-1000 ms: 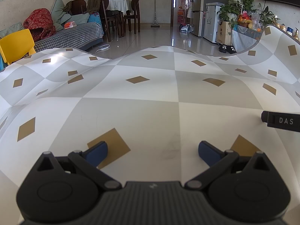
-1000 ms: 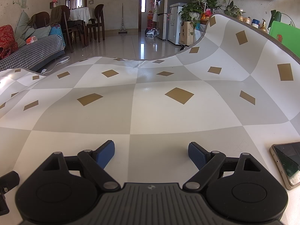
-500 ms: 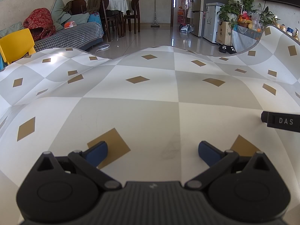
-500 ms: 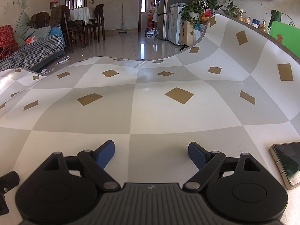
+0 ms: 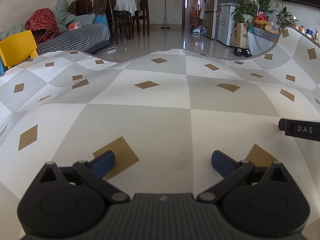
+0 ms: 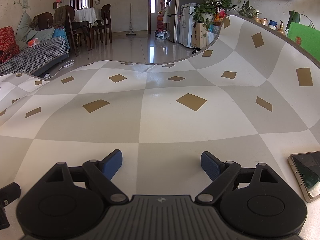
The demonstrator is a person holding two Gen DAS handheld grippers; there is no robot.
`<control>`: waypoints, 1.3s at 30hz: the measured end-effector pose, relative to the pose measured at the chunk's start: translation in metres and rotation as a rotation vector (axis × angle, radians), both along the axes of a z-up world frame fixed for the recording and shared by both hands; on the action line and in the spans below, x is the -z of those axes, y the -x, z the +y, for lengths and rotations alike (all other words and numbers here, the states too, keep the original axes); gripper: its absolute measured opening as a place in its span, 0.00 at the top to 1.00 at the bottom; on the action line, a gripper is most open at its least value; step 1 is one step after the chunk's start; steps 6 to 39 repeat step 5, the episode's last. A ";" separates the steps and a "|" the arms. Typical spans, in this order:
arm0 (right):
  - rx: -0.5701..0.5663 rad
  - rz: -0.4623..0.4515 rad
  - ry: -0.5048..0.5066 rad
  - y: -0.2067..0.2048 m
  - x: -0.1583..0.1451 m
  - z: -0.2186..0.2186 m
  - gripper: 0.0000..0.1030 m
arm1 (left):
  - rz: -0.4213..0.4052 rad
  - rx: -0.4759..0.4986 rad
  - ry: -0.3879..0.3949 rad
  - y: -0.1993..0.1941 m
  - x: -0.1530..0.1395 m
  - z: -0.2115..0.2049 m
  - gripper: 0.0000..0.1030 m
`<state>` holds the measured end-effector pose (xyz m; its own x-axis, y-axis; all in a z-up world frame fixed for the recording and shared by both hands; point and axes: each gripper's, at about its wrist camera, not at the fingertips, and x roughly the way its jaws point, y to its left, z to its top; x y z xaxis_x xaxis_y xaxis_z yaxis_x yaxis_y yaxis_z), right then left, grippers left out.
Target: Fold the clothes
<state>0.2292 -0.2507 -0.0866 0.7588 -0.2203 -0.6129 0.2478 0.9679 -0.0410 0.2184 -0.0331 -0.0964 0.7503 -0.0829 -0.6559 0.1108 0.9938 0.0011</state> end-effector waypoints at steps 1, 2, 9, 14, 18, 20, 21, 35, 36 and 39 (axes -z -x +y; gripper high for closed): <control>0.000 0.000 0.000 0.000 0.000 0.000 0.17 | 0.000 0.000 0.000 0.000 0.000 0.000 0.00; 0.000 0.000 0.000 0.000 0.000 0.000 0.17 | 0.000 0.000 0.000 0.000 0.000 0.000 0.00; 0.000 0.000 0.000 0.000 0.000 0.000 0.17 | -0.001 0.000 0.000 0.000 0.000 0.000 0.00; 0.000 0.000 0.000 0.000 0.000 0.000 0.17 | -0.001 0.000 0.000 0.000 0.000 0.000 0.00; 0.000 0.000 0.000 0.000 0.000 0.000 0.17 | -0.001 0.000 0.000 0.000 0.000 0.000 0.00; 0.000 0.000 0.000 0.000 0.000 0.000 0.17 | -0.001 0.000 0.000 0.000 0.000 0.000 0.00; 0.000 0.000 0.000 0.000 0.000 0.000 0.17 | -0.001 0.000 0.000 0.000 0.000 0.000 0.00; 0.000 0.000 0.000 0.000 0.000 0.000 0.17 | -0.001 0.000 0.000 0.000 0.000 0.000 0.00; 0.000 0.000 0.000 0.000 0.000 0.000 0.17 | -0.001 0.000 0.000 0.000 0.000 0.000 0.00; 0.000 0.000 0.000 0.000 0.000 0.000 0.17 | -0.001 0.000 0.000 0.000 0.000 0.000 0.00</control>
